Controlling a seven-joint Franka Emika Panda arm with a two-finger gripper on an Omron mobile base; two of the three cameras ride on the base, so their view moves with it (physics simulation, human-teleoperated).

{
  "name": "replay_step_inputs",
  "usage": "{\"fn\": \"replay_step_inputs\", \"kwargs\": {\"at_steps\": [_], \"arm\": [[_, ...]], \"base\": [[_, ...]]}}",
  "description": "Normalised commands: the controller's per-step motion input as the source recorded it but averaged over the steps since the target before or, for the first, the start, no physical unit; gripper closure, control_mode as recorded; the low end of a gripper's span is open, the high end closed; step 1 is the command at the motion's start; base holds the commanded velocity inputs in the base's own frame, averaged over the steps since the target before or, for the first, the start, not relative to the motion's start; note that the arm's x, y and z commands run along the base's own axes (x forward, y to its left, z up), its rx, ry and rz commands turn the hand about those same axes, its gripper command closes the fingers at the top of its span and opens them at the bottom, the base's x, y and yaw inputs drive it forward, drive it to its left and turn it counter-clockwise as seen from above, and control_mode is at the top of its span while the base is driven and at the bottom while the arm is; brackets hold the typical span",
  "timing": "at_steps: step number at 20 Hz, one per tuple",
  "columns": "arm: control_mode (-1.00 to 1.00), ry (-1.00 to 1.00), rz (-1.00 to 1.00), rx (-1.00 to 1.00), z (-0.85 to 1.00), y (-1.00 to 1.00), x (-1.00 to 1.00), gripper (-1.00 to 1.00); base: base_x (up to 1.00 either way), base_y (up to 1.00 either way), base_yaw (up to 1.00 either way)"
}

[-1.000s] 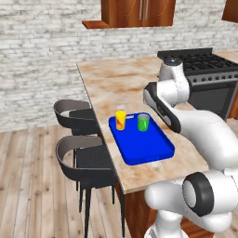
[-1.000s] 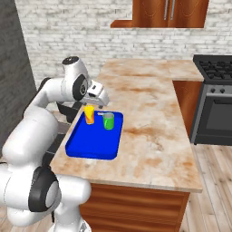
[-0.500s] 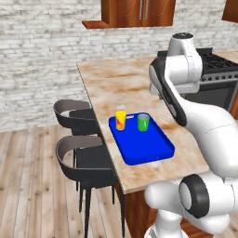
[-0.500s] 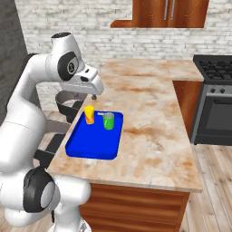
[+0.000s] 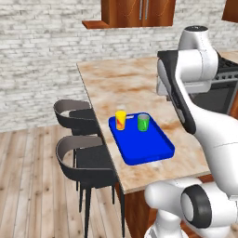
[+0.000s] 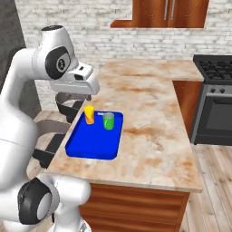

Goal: There is a tray on the dining counter. Grab the cup, mug, and pitcher and place them on the tray. The pitcher may be placed next to the tray if it cannot fit the tray.

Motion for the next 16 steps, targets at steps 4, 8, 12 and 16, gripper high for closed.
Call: {"fn": "replay_step_inputs", "kwargs": {"at_steps": [4,8,12,16], "arm": [[-1.00,0.00,0.16,0.00,0.00,0.00,-0.37,-1.00],[-1.00,-0.01,0.17,0.00,0.00,0.00,-0.40,-1.00],[-1.00,-0.02,0.15,0.01,0.00,0.01,-0.32,-1.00],[-1.00,0.00,0.03,0.00,0.00,0.12,-0.08,-1.00]], "base": [[0.00,0.00,0.00],[0.00,0.00,0.00],[0.00,0.00,0.00],[0.00,0.00,0.00]]}}
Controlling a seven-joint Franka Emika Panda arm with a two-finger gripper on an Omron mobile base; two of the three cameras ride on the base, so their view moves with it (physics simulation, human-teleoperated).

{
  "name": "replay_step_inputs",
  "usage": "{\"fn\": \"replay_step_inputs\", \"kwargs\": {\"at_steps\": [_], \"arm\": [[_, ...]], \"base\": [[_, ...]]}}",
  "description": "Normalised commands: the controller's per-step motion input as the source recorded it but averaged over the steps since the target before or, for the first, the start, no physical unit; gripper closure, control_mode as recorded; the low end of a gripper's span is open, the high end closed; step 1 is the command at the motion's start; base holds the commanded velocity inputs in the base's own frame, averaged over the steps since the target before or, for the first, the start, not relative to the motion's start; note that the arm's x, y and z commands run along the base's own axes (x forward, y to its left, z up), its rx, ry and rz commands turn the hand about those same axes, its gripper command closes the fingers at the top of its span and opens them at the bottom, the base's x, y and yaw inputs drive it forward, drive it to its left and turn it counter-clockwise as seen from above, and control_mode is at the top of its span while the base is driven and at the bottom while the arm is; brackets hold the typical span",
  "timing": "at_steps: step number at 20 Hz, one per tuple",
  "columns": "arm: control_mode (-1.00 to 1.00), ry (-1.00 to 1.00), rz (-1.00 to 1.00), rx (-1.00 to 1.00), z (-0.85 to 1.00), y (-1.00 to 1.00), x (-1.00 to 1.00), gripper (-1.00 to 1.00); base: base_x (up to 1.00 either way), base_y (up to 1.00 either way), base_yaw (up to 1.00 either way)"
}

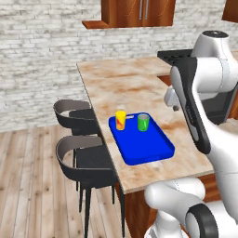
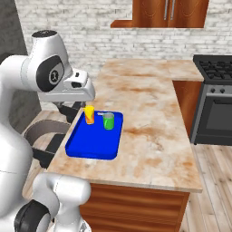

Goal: There is a tray on the dining counter. Grab the cup, mug, and pitcher and place them on the tray. The pitcher may be placed next to the tray if it cannot fit the tray.

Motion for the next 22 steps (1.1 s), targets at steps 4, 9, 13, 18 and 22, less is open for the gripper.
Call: {"fn": "replay_step_inputs", "kwargs": {"at_steps": [4,9,13,18,22], "arm": [[-1.00,0.00,0.00,0.01,-0.01,0.09,-0.05,-1.00],[-1.00,0.00,0.00,0.04,-0.01,0.11,-0.03,-1.00],[-1.00,0.00,0.00,0.03,-0.02,0.01,0.00,-1.00],[-1.00,0.00,0.00,0.00,-0.01,0.00,-0.03,-1.00],[1.00,0.00,0.00,0.00,0.00,0.00,0.00,-1.00]], "base": [[0.00,0.00,0.00],[0.00,0.00,0.00],[0.00,0.00,0.00],[0.00,0.00,0.00],[-0.62,-0.38,0.00]]}}
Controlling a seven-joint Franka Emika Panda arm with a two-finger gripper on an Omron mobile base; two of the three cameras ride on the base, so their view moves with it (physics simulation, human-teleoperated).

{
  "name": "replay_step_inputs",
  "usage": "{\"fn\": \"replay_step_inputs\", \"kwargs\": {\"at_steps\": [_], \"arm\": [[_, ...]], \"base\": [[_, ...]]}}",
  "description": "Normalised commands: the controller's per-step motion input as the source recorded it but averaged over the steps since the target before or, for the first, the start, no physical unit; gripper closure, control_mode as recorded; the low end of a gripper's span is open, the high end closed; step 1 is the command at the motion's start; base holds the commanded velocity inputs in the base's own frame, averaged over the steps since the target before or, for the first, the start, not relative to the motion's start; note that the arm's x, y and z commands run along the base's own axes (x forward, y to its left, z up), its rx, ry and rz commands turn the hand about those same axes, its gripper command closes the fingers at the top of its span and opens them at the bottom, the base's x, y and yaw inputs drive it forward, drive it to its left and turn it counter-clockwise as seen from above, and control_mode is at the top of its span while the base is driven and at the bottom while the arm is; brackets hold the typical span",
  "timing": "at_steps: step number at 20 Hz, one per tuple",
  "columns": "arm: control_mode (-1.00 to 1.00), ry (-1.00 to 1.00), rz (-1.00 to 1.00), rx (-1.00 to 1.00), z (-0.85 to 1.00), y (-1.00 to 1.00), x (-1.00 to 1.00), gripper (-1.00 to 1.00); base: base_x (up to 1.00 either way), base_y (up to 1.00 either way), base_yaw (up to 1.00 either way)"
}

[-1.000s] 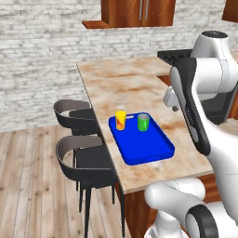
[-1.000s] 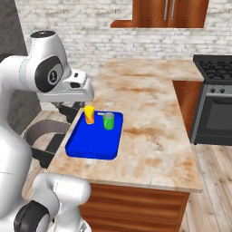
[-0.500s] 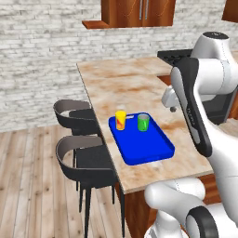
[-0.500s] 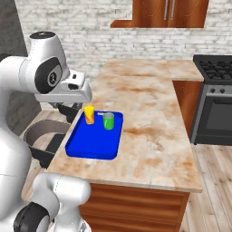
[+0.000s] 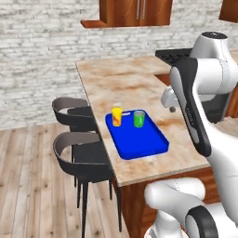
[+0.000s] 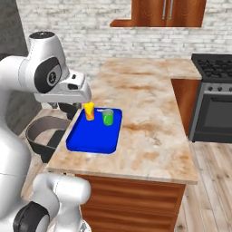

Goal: There is a tray on the dining counter. Grab the cup, mug, and pitcher and place them on the tray. The pitcher may be placed next to the tray if it cannot fit the tray.

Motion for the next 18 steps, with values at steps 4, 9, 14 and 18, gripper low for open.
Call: {"fn": "replay_step_inputs", "kwargs": {"at_steps": [4,9,14,18], "arm": [[1.00,0.00,0.00,0.00,0.00,0.00,0.00,-1.00],[1.00,0.00,0.00,0.00,0.00,0.00,0.00,-1.00],[1.00,0.00,0.00,0.00,0.00,0.00,0.00,-1.00],[1.00,0.00,0.00,0.00,0.00,0.00,0.00,-1.00]], "base": [[-1.00,-0.91,-0.09],[-1.00,-0.95,-0.24],[-0.82,-0.96,-0.42],[-0.36,-0.81,-0.61]]}}
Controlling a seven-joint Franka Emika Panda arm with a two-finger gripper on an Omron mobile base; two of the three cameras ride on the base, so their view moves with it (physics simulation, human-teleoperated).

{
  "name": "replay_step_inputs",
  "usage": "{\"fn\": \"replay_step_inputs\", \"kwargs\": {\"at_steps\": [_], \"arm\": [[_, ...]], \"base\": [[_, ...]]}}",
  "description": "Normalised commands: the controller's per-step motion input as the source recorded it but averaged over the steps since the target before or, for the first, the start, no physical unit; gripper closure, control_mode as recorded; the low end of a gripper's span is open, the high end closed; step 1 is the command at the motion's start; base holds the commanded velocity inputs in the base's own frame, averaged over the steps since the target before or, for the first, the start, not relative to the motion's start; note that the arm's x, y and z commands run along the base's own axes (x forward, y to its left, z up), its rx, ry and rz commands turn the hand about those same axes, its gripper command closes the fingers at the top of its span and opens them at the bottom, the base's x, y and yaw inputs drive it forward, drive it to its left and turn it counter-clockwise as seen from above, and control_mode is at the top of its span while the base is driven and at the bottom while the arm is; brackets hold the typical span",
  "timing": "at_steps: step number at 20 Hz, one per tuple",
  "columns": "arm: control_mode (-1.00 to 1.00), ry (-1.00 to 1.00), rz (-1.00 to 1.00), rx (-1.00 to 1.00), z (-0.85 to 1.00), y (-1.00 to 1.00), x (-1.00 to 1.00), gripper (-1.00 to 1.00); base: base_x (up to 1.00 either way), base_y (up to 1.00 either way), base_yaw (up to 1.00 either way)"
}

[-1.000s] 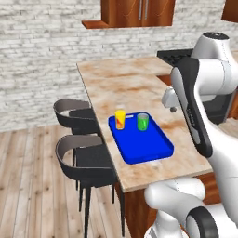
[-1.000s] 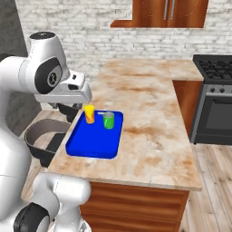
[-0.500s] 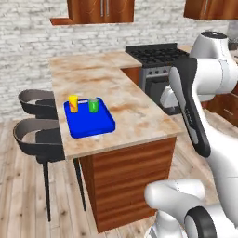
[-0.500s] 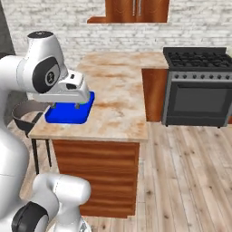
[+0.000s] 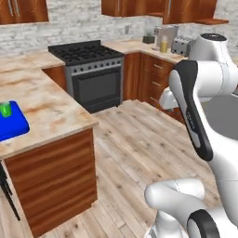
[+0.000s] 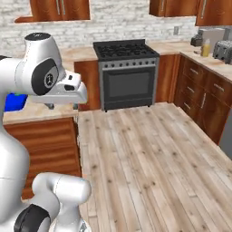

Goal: There is a tray on the dining counter. Grab the cup, mug, and pitcher and place them on the tray. The pitcher may be placed next to the tray if it cannot fit the tray.

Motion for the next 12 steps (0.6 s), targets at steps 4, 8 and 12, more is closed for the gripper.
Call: {"fn": "replay_step_inputs", "kwargs": {"at_steps": [4,8,12], "arm": [[1.00,0.00,0.00,0.00,0.00,0.00,0.00,-1.00],[1.00,0.00,0.00,0.00,0.00,0.00,0.00,-1.00],[1.00,0.00,0.00,0.00,0.00,0.00,0.00,-1.00]], "base": [[-0.14,-0.72,-0.67],[0.00,-0.55,-0.69],[0.36,-0.13,-0.58]]}}
